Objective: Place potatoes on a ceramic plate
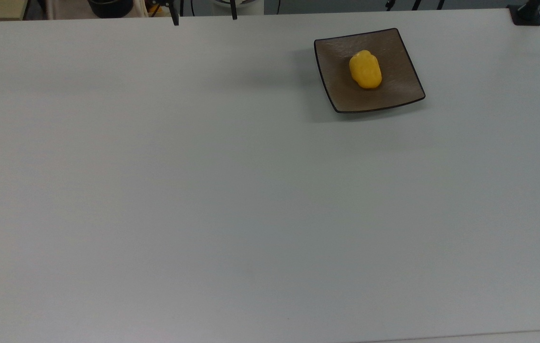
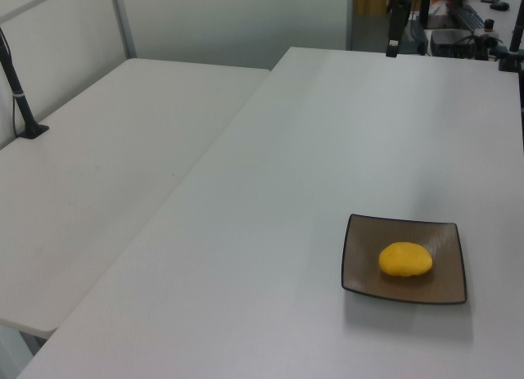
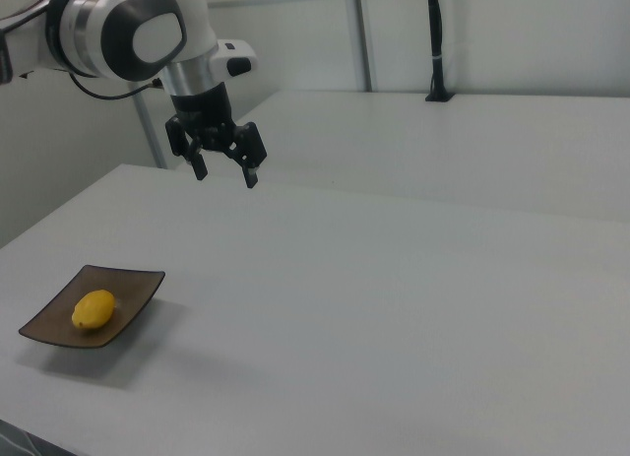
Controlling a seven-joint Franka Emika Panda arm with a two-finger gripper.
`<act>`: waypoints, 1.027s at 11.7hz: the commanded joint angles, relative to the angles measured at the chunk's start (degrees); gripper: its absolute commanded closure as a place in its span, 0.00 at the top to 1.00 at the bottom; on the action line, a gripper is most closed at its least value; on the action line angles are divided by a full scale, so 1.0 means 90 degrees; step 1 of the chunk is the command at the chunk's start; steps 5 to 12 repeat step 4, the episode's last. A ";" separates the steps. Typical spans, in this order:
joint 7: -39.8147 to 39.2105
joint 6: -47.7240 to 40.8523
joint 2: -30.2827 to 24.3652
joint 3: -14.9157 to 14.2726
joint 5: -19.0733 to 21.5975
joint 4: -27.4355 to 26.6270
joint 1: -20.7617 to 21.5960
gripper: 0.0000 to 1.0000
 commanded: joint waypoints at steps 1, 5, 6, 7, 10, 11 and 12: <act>-0.0116 0.0332 0.0130 0.0013 0.0161 -0.0016 0.0099 1.00; -0.0116 0.0313 0.0121 0.0013 0.0161 -0.0016 0.0099 1.00; -0.0116 0.0313 0.0121 0.0013 0.0161 -0.0016 0.0099 1.00; -0.0116 0.0313 0.0121 0.0013 0.0161 -0.0016 0.0099 1.00; -0.0116 0.0313 0.0121 0.0013 0.0161 -0.0016 0.0099 1.00; -0.0116 0.0313 0.0121 0.0013 0.0161 -0.0016 0.0099 1.00; -0.0116 0.0313 0.0121 0.0013 0.0161 -0.0016 0.0099 1.00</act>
